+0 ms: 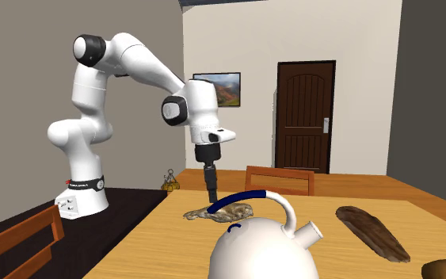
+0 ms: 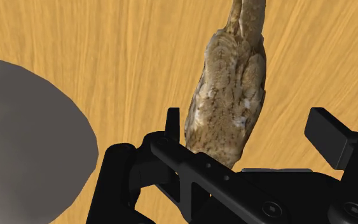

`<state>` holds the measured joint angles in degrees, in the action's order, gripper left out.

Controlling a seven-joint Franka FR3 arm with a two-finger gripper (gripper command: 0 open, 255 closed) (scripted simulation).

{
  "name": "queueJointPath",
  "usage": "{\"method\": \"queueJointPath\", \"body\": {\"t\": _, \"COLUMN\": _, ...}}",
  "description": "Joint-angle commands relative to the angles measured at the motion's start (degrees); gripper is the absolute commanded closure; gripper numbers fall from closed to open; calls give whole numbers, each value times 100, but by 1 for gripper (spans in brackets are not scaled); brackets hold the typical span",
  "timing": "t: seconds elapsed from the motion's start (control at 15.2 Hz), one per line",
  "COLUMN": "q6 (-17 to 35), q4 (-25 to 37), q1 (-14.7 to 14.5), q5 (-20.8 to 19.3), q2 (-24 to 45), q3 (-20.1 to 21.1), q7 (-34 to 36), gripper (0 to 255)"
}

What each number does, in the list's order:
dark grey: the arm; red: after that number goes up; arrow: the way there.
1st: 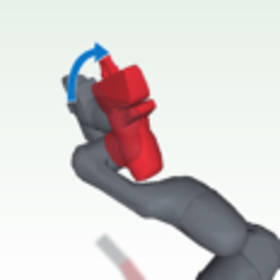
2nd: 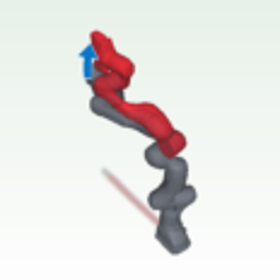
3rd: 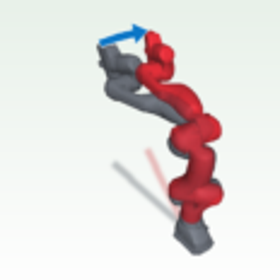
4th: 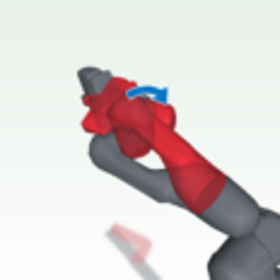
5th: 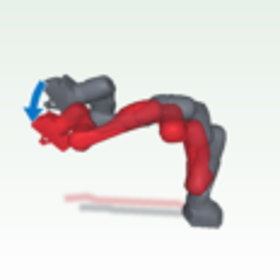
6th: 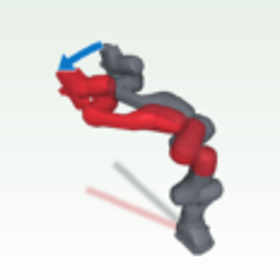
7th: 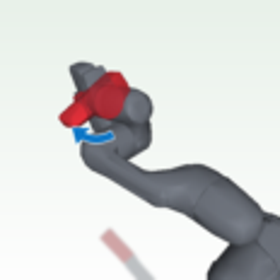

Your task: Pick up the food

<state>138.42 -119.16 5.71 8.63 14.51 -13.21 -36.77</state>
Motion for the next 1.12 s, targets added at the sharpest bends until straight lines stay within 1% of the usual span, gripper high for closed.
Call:
{"method": "queueJointPath", "body": {"t": 0.0, "q6": 118, "q4": 58, "q1": 34, "q5": 89, "q2": 175, "q3": 28, "q7": -77, "gripper": 0}}
{"method": "queueJointPath", "body": {"t": 0.4, "q6": 533, "q4": -19, "q1": 87, "q5": 257, "q2": 526, "q3": 106, "q7": -208, "gripper": 0}}
{"method": "queueJointPath", "body": {"t": 0.53, "q6": 534, "q4": -20, "q1": 87, "q5": 257, "q2": 525, "q3": 107, "q7": -208, "gripper": 0}}
{"method": "queueJointPath", "body": {"t": 0.59, "q6": 536, "q4": -20, "q1": 88, "q5": 258, "q2": 528, "q3": 107, "q7": -209, "gripper": 255}}
{"method": "queueJointPath", "body": {"t": 1.06, "q6": 534, "q4": -5, "q1": 92, "q5": 261, "q2": 540, "q3": 108, "q7": -213, "gripper": 255}}
